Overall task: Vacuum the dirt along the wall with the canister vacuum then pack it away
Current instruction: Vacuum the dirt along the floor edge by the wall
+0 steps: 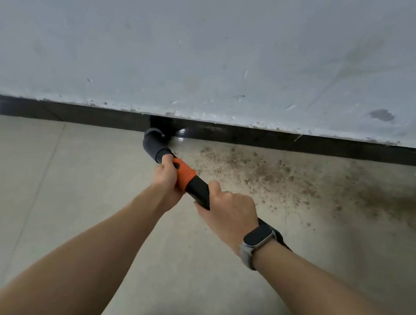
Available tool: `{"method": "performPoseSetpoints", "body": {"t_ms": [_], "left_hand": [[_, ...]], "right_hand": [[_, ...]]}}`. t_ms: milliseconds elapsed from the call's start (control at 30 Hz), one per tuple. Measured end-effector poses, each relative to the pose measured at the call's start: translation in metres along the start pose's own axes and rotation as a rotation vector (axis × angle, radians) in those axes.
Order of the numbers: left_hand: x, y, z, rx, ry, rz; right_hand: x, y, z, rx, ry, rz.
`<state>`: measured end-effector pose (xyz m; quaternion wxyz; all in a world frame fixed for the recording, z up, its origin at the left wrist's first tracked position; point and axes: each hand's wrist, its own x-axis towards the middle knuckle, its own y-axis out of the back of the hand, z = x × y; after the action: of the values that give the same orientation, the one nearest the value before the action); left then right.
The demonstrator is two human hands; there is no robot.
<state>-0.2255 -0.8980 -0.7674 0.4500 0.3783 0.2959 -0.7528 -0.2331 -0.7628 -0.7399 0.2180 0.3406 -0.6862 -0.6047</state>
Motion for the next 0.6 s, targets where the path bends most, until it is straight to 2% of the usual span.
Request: {"method": "performPoseSetpoints", "body": {"t_ms": [133,300,600], "left_hand": [[0.019,-0.003,-0.019,0.081,-0.039,-0.037],[0.023,-0.011,-0.046,0.202,-0.019,-0.113],[0.002,-0.063,-0.082,0.258,-0.010,-0.155]], "right_hand": [[-0.010,-0.030,0.012,0.107,-0.068,-0.101],[-0.032,-0.040,0.027,0.395,-0.208,-0.247],[-0.059,-0.035,0.080,0.400,-0.351,-0.207]]}}
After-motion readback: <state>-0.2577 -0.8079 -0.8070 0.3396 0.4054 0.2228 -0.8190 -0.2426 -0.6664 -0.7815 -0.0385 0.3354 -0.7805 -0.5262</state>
